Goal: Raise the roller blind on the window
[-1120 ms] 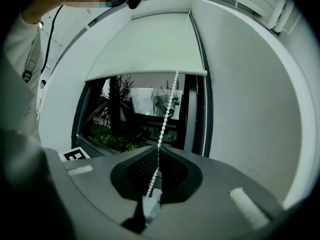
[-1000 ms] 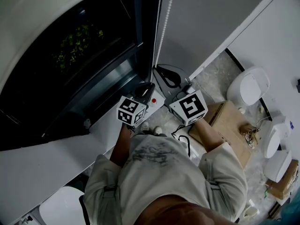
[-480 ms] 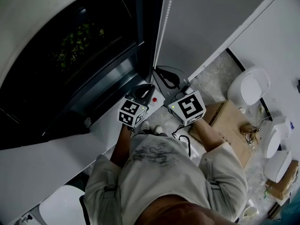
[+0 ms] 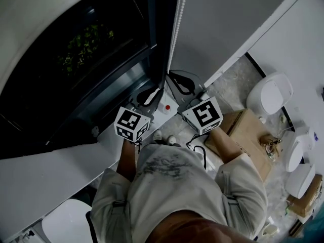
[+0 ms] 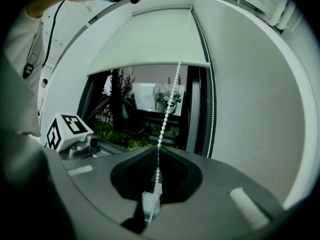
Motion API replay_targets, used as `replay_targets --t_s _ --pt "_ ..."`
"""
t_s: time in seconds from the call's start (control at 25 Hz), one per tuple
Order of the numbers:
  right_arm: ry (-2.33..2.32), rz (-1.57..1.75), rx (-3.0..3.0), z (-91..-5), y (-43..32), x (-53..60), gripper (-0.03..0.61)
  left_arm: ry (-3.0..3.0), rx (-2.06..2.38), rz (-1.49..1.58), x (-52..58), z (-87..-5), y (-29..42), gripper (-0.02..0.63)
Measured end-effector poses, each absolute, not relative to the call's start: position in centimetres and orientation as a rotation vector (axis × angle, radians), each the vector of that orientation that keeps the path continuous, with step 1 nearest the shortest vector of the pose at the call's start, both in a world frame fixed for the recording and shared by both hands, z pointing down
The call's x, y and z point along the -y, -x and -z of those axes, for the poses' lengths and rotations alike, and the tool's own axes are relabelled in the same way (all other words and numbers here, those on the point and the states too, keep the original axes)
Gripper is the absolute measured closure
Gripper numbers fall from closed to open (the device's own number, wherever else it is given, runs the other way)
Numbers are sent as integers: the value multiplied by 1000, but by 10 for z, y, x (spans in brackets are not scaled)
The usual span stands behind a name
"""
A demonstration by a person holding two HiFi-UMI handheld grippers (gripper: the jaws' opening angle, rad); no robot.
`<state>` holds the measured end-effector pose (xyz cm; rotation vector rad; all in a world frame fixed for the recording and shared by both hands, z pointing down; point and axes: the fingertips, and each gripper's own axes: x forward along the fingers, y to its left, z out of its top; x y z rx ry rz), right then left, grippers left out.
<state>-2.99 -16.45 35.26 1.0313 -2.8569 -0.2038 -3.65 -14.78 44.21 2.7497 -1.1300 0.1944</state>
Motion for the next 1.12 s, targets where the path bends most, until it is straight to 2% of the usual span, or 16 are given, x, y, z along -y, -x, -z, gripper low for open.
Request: replay_targets --t_s 0.6,1.0,1.12 --pt "-1037 201 2847 -354 28 160 565 -3015 1153 129 150 -287 35 509" --pt "-1035 205 2859 -353 30 158 565 -3096 1128 211 168 -237 11 500" --pt "-1033 208 2860 -353 30 157 565 -3087 1134 233 170 -233 8 549"
